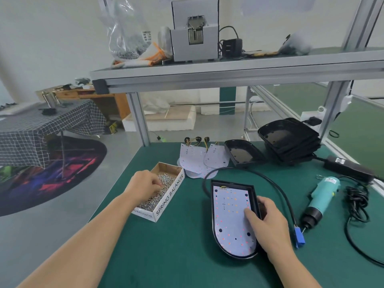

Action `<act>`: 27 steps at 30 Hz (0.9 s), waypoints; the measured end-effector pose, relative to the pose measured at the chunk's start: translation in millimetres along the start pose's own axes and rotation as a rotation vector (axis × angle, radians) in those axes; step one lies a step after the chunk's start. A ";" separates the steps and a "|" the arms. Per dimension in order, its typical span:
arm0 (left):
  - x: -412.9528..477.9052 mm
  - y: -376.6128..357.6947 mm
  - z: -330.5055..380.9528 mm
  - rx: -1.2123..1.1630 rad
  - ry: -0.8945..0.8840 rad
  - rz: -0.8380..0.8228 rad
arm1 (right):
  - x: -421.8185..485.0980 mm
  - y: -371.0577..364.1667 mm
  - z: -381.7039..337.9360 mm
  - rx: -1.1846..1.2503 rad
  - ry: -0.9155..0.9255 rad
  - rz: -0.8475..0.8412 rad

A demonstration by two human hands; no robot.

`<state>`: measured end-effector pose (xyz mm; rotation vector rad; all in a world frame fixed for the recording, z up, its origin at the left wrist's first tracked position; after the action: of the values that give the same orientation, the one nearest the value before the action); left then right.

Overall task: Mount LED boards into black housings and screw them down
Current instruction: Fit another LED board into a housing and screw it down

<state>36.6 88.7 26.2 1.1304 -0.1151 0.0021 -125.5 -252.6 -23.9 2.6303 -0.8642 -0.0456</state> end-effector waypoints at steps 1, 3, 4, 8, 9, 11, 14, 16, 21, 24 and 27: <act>0.3 -0.2 -1.8 -0.051 0.023 -0.005 | -0.1 0.7 -1.0 0.005 0.006 0.008; -0.2 -0.4 -4.5 -0.128 0.053 -0.001 | 0.2 2.1 -2.3 0.025 0.015 0.021; -0.4 -0.9 -6.6 -0.159 0.067 0.007 | -0.1 3.1 -3.5 0.030 0.020 0.029; -0.4 -3.2 -24.6 -0.374 0.180 0.052 | -4.1 28.0 -29.1 0.076 0.187 0.163; 0.1 -3.9 -30.3 -0.456 0.220 0.064 | -1.7 44.0 -38.2 0.082 0.247 0.247; 1.1 -5.7 -38.3 -0.540 0.273 0.088 | 10.6 82.5 -44.5 0.004 0.282 0.418; 0.8 -7.1 -42.4 -0.450 0.291 0.115 | 46.2 126.6 -20.7 -0.328 0.074 0.456; 1.5 -8.6 -39.3 -0.339 0.271 0.107 | 63.5 135.5 5.4 -0.527 -0.117 0.331; 2.0 -7.5 -28.4 -0.244 0.264 0.125 | 78.7 127.7 26.7 -0.708 -0.261 0.146; 1.6 -10.7 -34.8 -0.354 0.325 0.115 | 86.9 127.8 29.3 -0.722 -0.295 0.143; 2.3 -13.8 -47.3 -0.786 0.481 0.131 | 87.4 135.6 42.6 -0.342 -0.415 0.163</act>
<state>44.1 125.4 -5.9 0.3136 0.2275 0.3185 -137.6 -418.2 -8.0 2.2528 -1.0892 -0.6553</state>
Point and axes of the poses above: each hand's wrist, its own x-axis towards the middle knuckle, its own y-axis out of the back of the hand, z = x × y, the point moved 8 cm from there along x, towards the middle knuckle, and after that the axes turned 6 degrees about z, right-handed, at the moved point
